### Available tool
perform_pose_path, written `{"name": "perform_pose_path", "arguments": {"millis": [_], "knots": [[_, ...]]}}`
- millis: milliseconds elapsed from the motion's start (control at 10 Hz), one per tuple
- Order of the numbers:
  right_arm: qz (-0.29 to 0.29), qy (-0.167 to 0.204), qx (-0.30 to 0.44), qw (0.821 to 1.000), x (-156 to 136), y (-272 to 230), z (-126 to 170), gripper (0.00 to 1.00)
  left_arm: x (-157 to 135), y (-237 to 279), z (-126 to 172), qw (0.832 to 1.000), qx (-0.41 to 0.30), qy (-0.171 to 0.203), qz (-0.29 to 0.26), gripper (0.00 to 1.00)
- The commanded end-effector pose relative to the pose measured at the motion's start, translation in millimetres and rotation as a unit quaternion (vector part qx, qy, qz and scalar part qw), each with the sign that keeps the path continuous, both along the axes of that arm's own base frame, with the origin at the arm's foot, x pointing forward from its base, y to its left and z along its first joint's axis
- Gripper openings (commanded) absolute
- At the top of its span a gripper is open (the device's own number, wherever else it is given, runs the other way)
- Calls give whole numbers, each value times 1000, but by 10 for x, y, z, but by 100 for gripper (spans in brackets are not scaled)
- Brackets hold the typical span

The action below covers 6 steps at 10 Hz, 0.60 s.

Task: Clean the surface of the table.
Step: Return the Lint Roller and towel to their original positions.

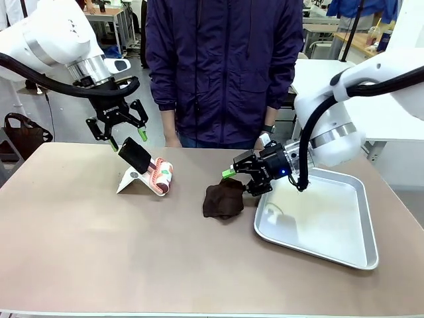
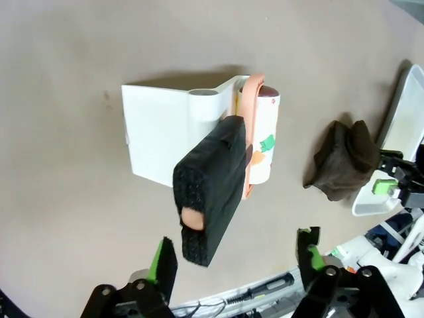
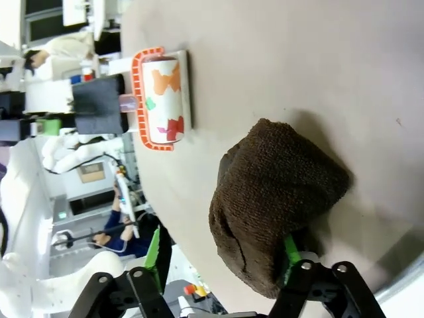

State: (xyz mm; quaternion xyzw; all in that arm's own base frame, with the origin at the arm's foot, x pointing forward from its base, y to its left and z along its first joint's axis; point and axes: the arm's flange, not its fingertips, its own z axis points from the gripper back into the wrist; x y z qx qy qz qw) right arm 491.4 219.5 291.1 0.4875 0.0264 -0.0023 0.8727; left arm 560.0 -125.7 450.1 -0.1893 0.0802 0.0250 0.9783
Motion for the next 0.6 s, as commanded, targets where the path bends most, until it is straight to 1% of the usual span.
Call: {"name": "perform_pose_path", "arguments": {"millis": [0, 200, 300, 500], "knots": [[12, -9, -90, 996, 86, 172, 314, 100, -177, 97, 33, 1000, 5, -12, 12, 100], [23, -22, -140, 990, 125, 229, 586, 100, -332, 243, 142, 1000, -10, -28, 9, 100], [22, -18, -159, 987, 155, 215, 683, 100, -448, 355, 220, 999, -25, -38, 12, 100], [10, 4, -209, 978, 96, 101, 800, 100, -882, 718, 410, 994, -98, -44, -17, 100]]}}
